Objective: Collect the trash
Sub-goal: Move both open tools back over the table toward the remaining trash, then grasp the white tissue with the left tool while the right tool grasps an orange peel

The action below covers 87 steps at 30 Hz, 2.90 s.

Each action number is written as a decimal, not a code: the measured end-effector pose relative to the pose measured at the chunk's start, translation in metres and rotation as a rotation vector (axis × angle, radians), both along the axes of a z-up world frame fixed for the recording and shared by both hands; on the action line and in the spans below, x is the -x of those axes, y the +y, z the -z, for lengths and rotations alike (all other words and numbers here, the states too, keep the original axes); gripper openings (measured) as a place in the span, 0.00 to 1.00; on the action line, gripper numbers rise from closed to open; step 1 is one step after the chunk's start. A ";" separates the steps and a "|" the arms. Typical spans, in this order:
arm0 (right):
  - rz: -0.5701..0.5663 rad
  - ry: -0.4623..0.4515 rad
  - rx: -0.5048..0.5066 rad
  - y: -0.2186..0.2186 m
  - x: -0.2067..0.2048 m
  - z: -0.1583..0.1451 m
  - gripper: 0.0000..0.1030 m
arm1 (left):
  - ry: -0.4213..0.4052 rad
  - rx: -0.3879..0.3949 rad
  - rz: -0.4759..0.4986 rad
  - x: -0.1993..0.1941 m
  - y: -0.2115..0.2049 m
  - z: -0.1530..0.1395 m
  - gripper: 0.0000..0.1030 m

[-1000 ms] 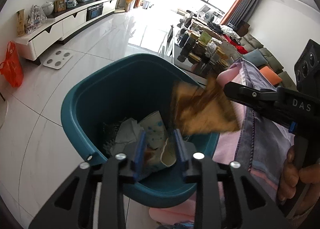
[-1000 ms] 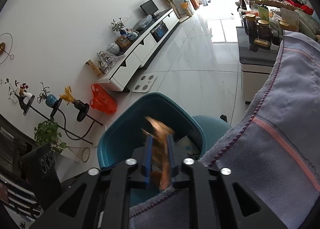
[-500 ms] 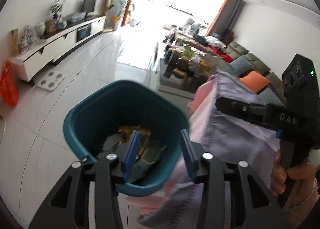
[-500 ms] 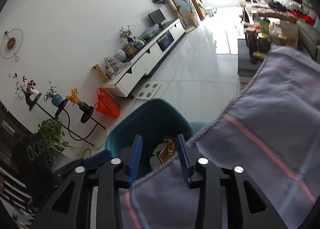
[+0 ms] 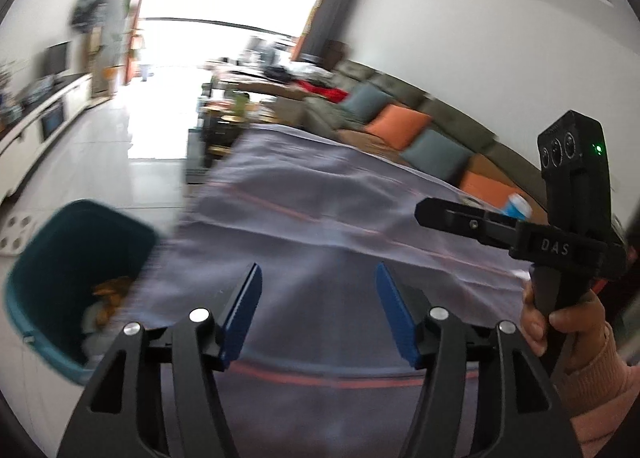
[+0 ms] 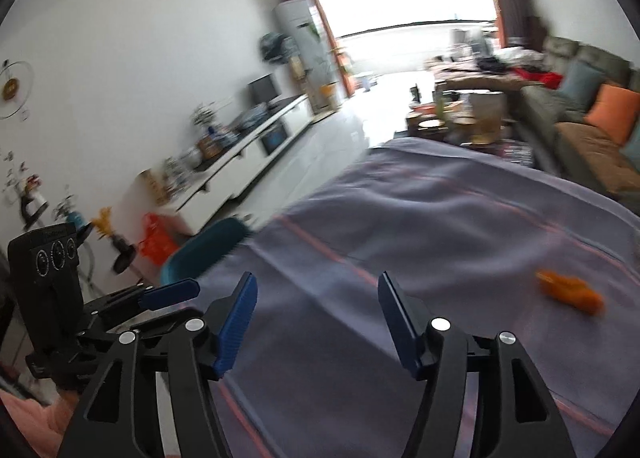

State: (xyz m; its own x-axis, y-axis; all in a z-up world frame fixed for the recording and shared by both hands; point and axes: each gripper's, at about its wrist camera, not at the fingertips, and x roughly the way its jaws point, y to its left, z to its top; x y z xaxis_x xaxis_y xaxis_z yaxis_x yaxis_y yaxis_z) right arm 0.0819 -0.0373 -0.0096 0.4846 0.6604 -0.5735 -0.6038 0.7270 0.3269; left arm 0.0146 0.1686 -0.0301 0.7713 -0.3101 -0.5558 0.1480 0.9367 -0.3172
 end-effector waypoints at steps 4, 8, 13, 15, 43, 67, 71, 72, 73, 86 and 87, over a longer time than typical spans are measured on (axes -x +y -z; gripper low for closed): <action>0.122 -0.029 0.037 -0.053 0.010 -0.001 0.68 | 0.013 0.006 0.141 -0.010 -0.054 0.005 0.61; 0.263 -0.044 0.044 -0.112 0.019 -0.004 0.71 | 0.024 -0.009 0.288 -0.015 -0.113 0.009 0.61; 0.405 -0.055 0.016 -0.173 0.023 -0.009 0.72 | 0.048 -0.028 0.464 -0.024 -0.186 0.016 0.61; 0.445 -0.057 0.009 -0.192 0.025 -0.009 0.72 | 0.063 -0.037 0.512 -0.028 -0.209 0.018 0.61; 0.529 0.033 -0.080 -0.263 0.025 0.028 0.72 | 0.251 -0.031 0.690 -0.064 -0.311 0.042 0.09; 0.317 0.163 -0.004 -0.151 -0.072 0.044 0.62 | 0.155 -0.026 0.357 -0.035 -0.137 0.016 0.09; 0.325 0.194 -0.005 -0.145 -0.084 0.051 0.60 | 0.146 -0.025 0.326 -0.031 -0.121 0.013 0.09; 0.327 0.200 -0.005 -0.144 -0.086 0.053 0.58 | 0.143 -0.023 0.318 -0.030 -0.117 0.013 0.09; 0.327 0.208 -0.003 -0.143 -0.088 0.055 0.56 | 0.142 -0.021 0.311 -0.029 -0.114 0.012 0.09; 0.343 0.203 0.014 -0.140 -0.087 0.057 0.17 | 0.137 -0.019 0.243 -0.022 -0.087 0.008 0.09; 0.342 0.201 0.010 -0.140 -0.085 0.056 0.15 | 0.137 -0.020 0.239 -0.024 -0.086 0.008 0.09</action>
State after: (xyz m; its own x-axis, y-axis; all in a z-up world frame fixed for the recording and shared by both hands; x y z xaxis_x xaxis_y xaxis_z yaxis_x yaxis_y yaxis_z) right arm 0.1669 -0.1776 -0.0659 0.5527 0.4743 -0.6853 -0.2513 0.8788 0.4056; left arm 0.0384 0.0824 -0.0386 0.5945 -0.4622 -0.6580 0.3227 0.8866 -0.3313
